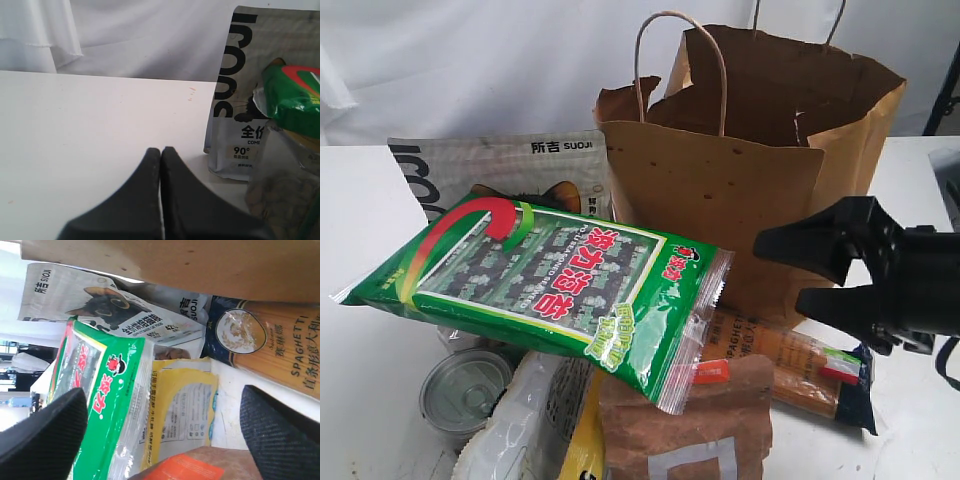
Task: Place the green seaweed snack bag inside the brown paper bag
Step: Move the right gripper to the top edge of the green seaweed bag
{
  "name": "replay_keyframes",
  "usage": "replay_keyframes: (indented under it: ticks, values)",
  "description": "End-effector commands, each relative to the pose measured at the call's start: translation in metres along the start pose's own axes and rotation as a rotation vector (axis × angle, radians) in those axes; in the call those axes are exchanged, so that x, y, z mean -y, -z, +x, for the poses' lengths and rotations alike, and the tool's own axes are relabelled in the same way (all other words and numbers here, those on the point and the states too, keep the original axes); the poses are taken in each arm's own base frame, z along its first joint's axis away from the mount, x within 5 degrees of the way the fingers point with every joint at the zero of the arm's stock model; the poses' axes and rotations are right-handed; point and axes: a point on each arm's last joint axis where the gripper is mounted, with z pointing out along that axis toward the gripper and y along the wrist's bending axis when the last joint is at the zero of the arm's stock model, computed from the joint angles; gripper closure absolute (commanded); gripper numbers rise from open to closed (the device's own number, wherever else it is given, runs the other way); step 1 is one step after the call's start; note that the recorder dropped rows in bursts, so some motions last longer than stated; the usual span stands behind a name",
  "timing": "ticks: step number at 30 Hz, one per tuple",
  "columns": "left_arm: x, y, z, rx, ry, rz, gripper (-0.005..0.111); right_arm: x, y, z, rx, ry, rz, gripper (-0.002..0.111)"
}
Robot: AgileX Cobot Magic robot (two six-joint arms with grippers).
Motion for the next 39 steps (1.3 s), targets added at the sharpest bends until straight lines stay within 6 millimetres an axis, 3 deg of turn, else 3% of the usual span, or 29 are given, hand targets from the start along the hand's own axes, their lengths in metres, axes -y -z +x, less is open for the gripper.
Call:
replay_keyframes:
  ticks: [1, 8, 14, 23, 29, 39]
  values:
    - [0.000, 0.000, 0.001, 0.009, 0.001, 0.006, 0.106, -0.001, -0.011, -0.005, -0.006, 0.016, -0.102, 0.033]
    - [0.000, 0.000, 0.001, 0.009, 0.001, 0.006, 0.106, 0.000, -0.030, 0.006, -0.084, 0.117, -0.103, 0.035]
    - [0.000, 0.000, 0.001, 0.009, 0.001, 0.006, 0.106, -0.016, -0.044, 0.006, -0.098, 0.212, -0.089, 0.035]
    - [0.000, 0.000, 0.001, 0.009, 0.001, 0.006, 0.106, -0.014, -0.068, 0.003, -0.143, 0.203, -0.054, 0.035]
    - [0.000, 0.000, 0.001, 0.009, 0.001, 0.006, 0.106, -0.025, -0.072, -0.004, -0.152, 0.225, -0.117, 0.035]
    - [0.000, 0.000, 0.001, 0.009, 0.001, 0.006, 0.106, -0.036, -0.082, 0.009, -0.181, 0.283, -0.105, 0.035]
